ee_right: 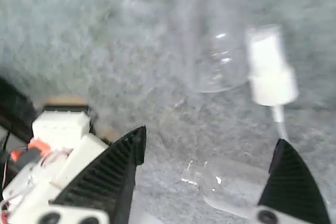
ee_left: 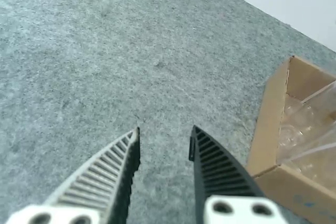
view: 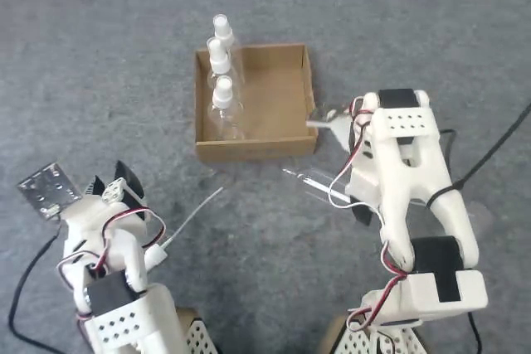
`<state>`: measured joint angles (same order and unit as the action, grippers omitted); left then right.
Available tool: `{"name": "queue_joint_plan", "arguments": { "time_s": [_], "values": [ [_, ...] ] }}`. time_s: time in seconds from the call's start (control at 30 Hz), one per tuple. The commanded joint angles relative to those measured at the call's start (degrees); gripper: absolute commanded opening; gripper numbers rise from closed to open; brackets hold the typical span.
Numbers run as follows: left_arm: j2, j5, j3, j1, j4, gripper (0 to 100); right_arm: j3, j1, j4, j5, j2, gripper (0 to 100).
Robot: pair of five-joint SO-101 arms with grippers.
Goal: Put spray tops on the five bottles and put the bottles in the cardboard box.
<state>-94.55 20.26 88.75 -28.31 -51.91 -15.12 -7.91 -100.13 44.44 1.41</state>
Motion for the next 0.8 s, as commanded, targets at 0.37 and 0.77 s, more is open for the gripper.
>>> {"name": "queue_joint_plan", "arguments": {
  "time_s": [0.37,0.77],
  "values": [
    [-0.97,0.26,-0.57,-0.18,1.32,15,-13.63,6.90,25.54,9.93,-4.09,31.8],
    [-0.97,0.26,-0.57,-0.18,1.23,15,-18.73,9.71,38.73,10.02,-4.44,0.3]
  ]
}}
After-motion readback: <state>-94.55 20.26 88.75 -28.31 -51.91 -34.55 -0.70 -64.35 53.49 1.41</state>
